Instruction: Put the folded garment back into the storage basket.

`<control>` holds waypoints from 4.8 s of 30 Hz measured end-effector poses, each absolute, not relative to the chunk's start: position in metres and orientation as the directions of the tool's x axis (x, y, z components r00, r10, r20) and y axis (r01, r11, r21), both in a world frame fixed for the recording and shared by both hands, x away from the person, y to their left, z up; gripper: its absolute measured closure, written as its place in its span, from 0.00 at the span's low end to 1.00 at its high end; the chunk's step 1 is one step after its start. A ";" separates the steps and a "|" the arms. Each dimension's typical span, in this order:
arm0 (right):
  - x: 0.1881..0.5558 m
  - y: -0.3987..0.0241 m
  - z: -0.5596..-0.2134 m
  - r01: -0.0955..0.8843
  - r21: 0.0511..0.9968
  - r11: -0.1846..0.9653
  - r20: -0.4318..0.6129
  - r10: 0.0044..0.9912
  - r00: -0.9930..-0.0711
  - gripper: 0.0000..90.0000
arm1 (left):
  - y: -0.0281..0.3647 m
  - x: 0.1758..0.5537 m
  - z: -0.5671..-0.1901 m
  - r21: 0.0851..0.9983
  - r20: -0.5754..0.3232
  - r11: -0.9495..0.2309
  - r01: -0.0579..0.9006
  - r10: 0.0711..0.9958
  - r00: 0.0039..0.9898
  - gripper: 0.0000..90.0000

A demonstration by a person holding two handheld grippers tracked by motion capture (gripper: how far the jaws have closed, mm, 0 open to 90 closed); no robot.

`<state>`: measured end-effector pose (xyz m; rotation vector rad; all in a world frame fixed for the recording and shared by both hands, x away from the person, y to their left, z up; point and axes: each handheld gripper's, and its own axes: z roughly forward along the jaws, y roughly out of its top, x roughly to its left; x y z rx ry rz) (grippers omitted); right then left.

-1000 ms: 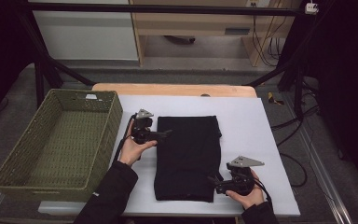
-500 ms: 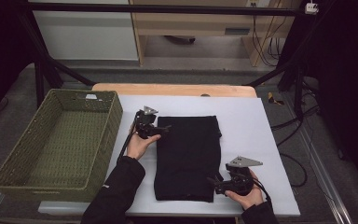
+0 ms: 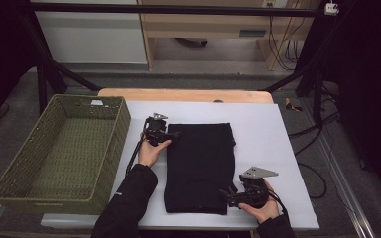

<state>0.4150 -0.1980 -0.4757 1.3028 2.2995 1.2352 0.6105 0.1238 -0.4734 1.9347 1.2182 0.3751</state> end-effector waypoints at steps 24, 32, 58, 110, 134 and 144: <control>0.416 -0.190 -0.479 0.638 0.733 0.236 0.216 0.809 -0.547 0.04 | 0.116 0.615 -0.479 0.741 -0.150 -0.252 0.622 0.841 0.520 0.65; 0.416 -0.187 -0.482 0.666 0.712 0.223 0.235 0.818 -0.525 0.09 | 0.115 0.614 -0.479 0.744 -0.160 -0.252 0.619 0.832 0.531 0.78; 0.413 -0.168 -0.478 0.723 0.664 0.188 0.275 0.838 -0.471 0.50 | 0.114 0.611 -0.482 0.767 -0.145 -0.262 0.585 0.818 0.556 0.81; 0.417 -0.178 -0.475 0.792 0.605 0.081 0.439 0.796 -0.417 0.81 | 0.114 0.593 -0.426 0.823 -0.132 -0.246 0.512 0.794 0.593 0.86; 0.417 -0.179 -0.473 0.792 0.604 0.083 0.446 0.789 -0.423 0.81 | 0.103 0.579 -0.398 0.843 -0.089 -0.268 0.466 0.785 0.613 0.86; 0.416 -0.180 -0.471 0.790 0.608 0.081 0.449 0.785 -0.426 0.81 | 0.098 0.571 -0.380 0.858 -0.068 -0.280 0.430 0.768 0.636 0.86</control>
